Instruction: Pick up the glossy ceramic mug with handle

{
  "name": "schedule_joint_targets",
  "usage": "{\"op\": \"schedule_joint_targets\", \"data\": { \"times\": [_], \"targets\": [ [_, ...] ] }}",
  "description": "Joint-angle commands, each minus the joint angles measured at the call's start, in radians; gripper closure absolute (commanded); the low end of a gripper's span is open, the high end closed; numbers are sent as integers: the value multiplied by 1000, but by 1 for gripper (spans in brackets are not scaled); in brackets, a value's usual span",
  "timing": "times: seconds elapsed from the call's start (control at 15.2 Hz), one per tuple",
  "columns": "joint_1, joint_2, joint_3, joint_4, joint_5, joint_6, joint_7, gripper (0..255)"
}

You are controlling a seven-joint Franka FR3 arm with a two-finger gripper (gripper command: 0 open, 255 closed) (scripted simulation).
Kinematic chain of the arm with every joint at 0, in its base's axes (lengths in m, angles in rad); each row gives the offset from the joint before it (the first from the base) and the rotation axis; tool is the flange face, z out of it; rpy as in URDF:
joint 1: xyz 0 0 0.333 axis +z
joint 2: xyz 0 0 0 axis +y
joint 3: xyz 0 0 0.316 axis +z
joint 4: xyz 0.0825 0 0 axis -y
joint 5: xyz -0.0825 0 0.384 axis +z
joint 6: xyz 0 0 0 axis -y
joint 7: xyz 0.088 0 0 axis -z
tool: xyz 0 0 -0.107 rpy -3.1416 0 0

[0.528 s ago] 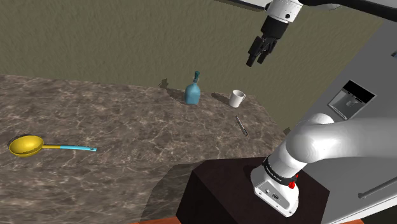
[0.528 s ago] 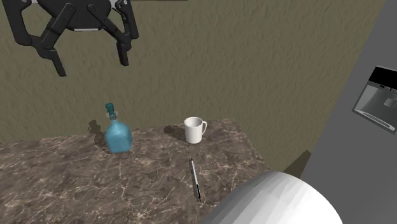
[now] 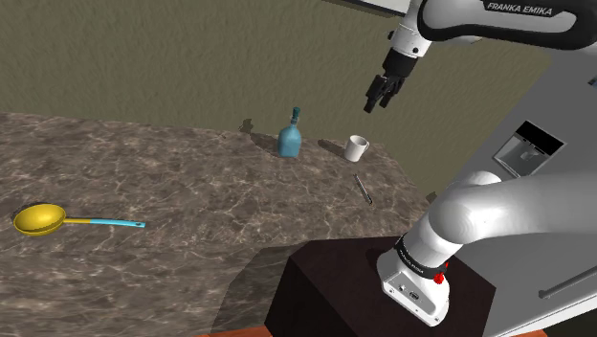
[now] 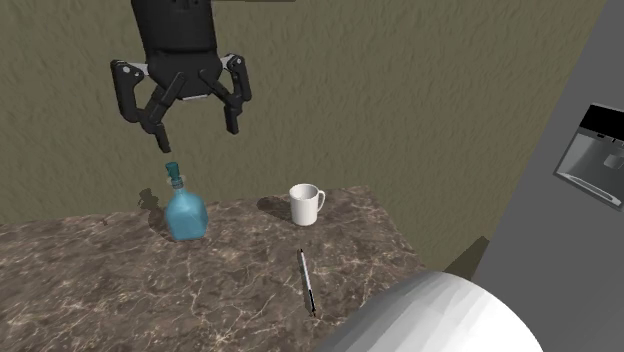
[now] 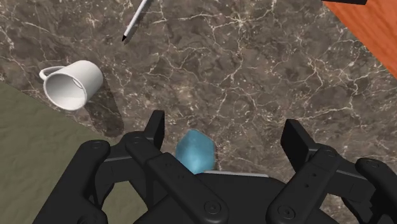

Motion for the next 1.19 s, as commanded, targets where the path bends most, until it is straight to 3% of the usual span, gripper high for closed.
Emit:
{"op": "schedule_joint_targets", "data": {
  "times": [0.0, 0.66, 1.12],
  "targets": [
    [-9, 36, -26, -19, -17, 57, -26, 0],
    [-48, 296, -175, -55, -77, 359, -166, 0],
    [-52, 546, -278, 2, -42, 554, -291, 0]
  ]
}}
